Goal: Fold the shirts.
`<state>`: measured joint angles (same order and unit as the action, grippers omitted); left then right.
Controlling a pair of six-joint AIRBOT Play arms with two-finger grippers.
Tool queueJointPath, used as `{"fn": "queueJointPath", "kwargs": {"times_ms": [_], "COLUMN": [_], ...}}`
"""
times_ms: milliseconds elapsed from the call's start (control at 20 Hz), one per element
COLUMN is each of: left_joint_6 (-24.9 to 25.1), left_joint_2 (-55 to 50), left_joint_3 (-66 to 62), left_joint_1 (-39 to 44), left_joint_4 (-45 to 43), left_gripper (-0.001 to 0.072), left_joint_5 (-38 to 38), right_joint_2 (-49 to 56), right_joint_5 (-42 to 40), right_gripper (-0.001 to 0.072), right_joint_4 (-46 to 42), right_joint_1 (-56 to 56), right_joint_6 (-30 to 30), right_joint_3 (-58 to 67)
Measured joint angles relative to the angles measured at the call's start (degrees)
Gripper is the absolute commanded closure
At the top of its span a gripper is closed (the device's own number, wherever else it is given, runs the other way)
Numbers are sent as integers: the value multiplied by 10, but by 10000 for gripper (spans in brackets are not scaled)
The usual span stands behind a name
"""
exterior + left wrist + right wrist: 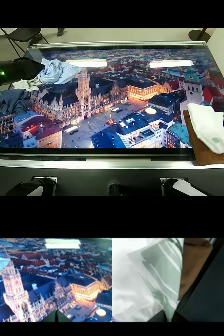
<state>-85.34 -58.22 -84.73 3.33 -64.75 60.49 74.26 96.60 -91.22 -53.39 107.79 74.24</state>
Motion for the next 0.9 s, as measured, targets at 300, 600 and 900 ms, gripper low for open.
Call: {"fn": "queueJointPath", "kwargs": {"times_ms": [300, 600, 900], "left_joint_6": [-1, 0, -77], "left_joint_2": [0, -14, -124], "left_joint_3": [0, -40, -75], "left_joint_1": [0, 7, 50], "left_joint_4": [0, -41, -295], "left_gripper": [683, 687, -13], "left_joint_5": [0, -40, 83], "right_joint_2": [-9, -31, -50], "right_joint_5": [-44, -162, -294], "right_gripper": [68, 69, 59], "right_joint_4": [-33, -13, 19], "right_joint_1": [-1, 45, 342], "right_joint_6": [-9, -84, -79], "right_joint_3": [-69, 82, 166]}}
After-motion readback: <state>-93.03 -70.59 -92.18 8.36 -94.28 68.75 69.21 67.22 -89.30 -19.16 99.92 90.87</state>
